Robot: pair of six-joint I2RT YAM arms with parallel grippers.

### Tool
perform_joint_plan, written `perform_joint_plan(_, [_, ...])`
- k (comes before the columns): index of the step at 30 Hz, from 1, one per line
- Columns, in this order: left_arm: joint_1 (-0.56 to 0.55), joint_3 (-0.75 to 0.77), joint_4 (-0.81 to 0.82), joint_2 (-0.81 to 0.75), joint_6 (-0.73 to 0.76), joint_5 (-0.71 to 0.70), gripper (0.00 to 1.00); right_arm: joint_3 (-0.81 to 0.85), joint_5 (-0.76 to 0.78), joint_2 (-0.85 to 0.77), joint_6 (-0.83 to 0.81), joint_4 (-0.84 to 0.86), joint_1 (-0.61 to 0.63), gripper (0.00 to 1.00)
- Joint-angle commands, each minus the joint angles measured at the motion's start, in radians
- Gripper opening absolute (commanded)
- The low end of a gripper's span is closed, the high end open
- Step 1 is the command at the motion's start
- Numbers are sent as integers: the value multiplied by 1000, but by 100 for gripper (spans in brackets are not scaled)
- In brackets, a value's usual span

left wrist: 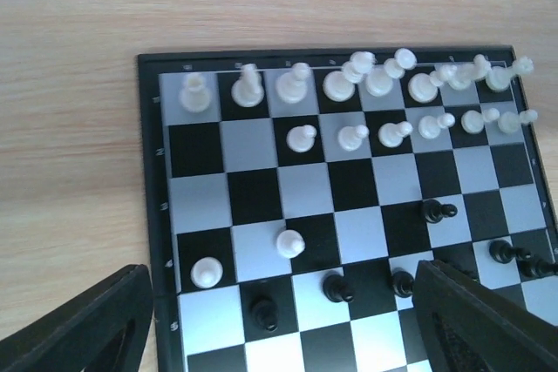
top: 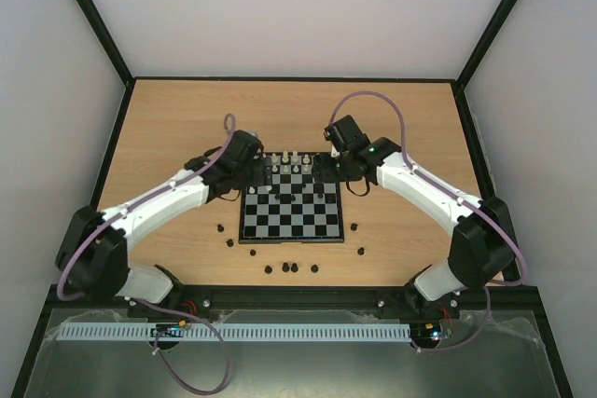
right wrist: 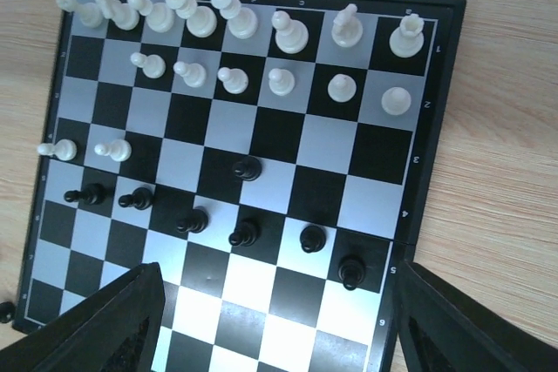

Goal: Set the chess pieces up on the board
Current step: Pick up the chess piece from the chessboard.

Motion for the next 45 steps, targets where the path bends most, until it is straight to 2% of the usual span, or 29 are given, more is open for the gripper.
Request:
perform_joint_plan(1, [-38, 77, -42, 102, 25, -3, 78, -18, -37, -42, 6, 36, 8, 72])
perform_joint_plan(5, [-51, 108, -50, 176, 46, 17, 62, -26, -35, -52, 5, 40, 9, 72])
perform_joint_plan(17, [-50, 136, -67, 294, 99, 17, 41, -22, -20, -40, 4, 42, 9, 72])
perform_joint_plan(19, [-49, 136, -56, 309, 104, 24, 34, -22, -18, -37, 3, 41, 9, 72])
perform_joint_plan(26, [-47, 153, -36, 353, 111, 28, 37, -22, -18, -30, 0, 41, 9, 72])
perform_joint_plan(31, [-42, 163, -36, 370, 109, 16, 45, -26, -20, -31, -1, 42, 9, 72])
perform_joint_plan(35, [-39, 166, -33, 376, 108, 15, 44, -29, -23, -30, -1, 45, 9, 72])
perform_joint_plan(45, [-35, 169, -28, 400, 114, 20, 35, -29, -21, -24, -2, 45, 10, 71])
